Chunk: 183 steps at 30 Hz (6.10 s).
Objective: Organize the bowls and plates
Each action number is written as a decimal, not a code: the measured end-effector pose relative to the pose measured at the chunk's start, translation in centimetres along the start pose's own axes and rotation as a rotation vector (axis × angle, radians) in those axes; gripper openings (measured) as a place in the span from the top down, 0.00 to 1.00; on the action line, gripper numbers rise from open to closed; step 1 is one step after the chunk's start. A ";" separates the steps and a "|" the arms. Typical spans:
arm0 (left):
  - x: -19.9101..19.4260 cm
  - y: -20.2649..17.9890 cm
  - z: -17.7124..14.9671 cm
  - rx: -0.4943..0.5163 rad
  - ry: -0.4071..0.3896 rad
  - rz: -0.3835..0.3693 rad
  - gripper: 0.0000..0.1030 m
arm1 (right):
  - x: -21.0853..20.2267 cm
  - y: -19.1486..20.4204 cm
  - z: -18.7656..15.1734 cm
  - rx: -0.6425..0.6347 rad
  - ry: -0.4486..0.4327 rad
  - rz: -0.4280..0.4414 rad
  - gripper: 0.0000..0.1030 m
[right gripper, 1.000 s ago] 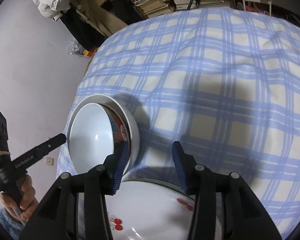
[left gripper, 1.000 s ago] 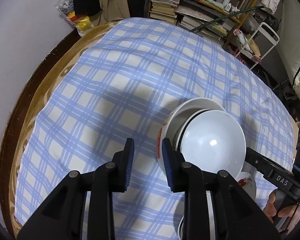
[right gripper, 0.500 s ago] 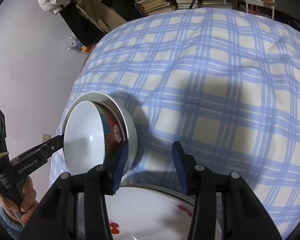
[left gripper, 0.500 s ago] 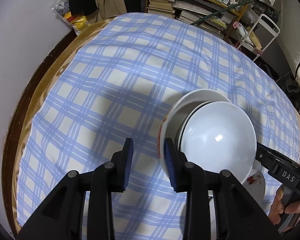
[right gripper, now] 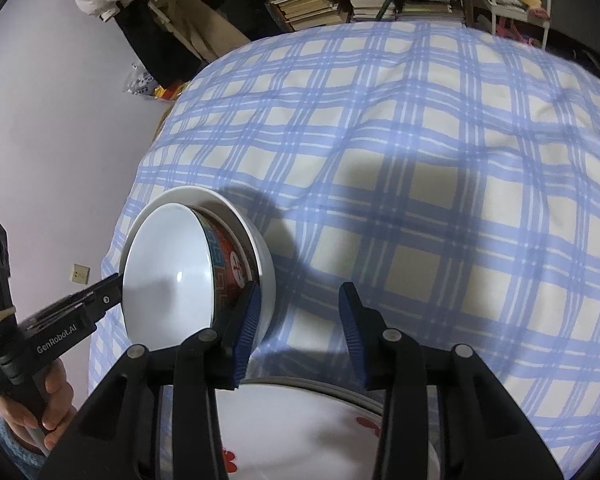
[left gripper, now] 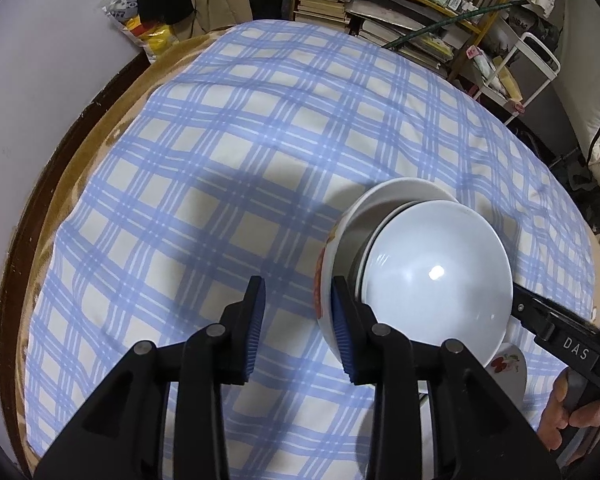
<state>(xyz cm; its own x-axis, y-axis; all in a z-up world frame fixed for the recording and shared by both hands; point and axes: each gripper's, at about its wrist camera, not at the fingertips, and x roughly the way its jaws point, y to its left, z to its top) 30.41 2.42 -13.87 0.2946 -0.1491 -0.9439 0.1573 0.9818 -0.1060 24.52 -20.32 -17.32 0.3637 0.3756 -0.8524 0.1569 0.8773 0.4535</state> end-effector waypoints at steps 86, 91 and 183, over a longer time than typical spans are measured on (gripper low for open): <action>1.8 0.9 0.0 -0.061 0.056 -0.093 0.96 | 3.0 2.7 1.0 -0.003 0.086 0.010 0.90; 1.8 0.6 0.1 -0.053 0.055 -0.073 0.96 | 2.9 2.7 1.0 0.030 0.069 0.020 0.89; -20.1 -7.6 -19.9 0.219 -0.567 0.185 0.14 | -23.2 0.7 -17.0 -0.230 -0.501 -0.003 0.00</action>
<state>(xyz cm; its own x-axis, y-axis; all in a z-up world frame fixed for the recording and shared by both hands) 4.52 0.26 -0.29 0.7792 -0.0769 -0.6220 0.2274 0.9595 0.1661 0.63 -23.35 -1.67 0.7647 0.2345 -0.6002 -0.0255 0.9417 0.3354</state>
